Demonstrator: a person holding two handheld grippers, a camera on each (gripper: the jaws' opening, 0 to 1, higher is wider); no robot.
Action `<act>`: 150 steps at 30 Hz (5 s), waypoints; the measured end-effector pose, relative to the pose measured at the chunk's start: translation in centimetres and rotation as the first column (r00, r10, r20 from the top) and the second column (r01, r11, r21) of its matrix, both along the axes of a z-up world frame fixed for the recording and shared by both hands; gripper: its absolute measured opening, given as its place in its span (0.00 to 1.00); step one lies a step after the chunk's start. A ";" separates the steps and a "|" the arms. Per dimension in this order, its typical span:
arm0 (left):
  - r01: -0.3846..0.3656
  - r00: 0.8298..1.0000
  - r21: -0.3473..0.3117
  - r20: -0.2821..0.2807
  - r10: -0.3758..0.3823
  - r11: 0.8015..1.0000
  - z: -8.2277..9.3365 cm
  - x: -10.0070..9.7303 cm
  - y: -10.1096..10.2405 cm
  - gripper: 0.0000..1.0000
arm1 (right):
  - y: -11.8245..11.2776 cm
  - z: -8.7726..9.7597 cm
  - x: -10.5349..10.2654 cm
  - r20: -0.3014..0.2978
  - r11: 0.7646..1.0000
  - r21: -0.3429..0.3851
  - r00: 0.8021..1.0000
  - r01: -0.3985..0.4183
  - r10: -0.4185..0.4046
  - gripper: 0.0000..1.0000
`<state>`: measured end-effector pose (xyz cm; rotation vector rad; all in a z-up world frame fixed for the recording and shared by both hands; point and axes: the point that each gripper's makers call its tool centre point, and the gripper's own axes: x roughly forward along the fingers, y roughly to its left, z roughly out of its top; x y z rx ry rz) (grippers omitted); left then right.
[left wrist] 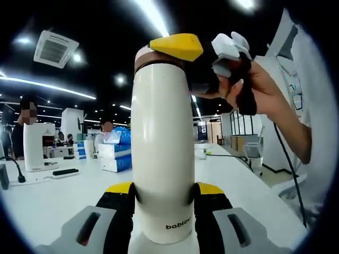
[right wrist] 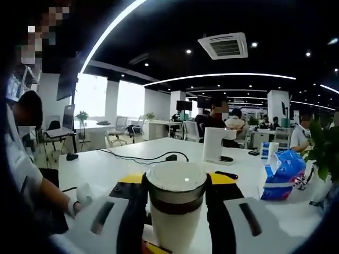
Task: Grasp the water cup twist off the cup lid place the cup lid on the table
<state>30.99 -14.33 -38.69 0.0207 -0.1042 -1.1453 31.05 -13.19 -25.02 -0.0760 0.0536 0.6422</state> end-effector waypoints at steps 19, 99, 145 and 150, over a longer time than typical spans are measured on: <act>-0.002 1.000 0.000 0.002 0.002 1.000 0.1 0.1 0.0 0.45 | 0.5 0.2 -0.2 0.006 0.908 0.047 0.909 -0.417 0.417 0.46; 0.003 1.000 0.002 -0.018 -0.003 1.000 0.1 -0.7 1.2 0.45 | -2.0 0.4 -7.6 0.029 0.997 0.072 0.999 0.034 -0.037 0.73; 0.009 0.998 -0.017 -0.060 -0.010 1.000 0.2 -0.7 0.8 0.46 | 0.4 0.1 -0.4 -0.047 0.997 0.065 0.998 -0.039 0.042 0.46; 0.010 0.998 -0.018 -0.056 -0.011 1.000 0.2 -0.7 0.8 0.45 | 0.5 0.1 -0.4 -0.062 0.995 0.040 0.993 -0.095 0.097 0.46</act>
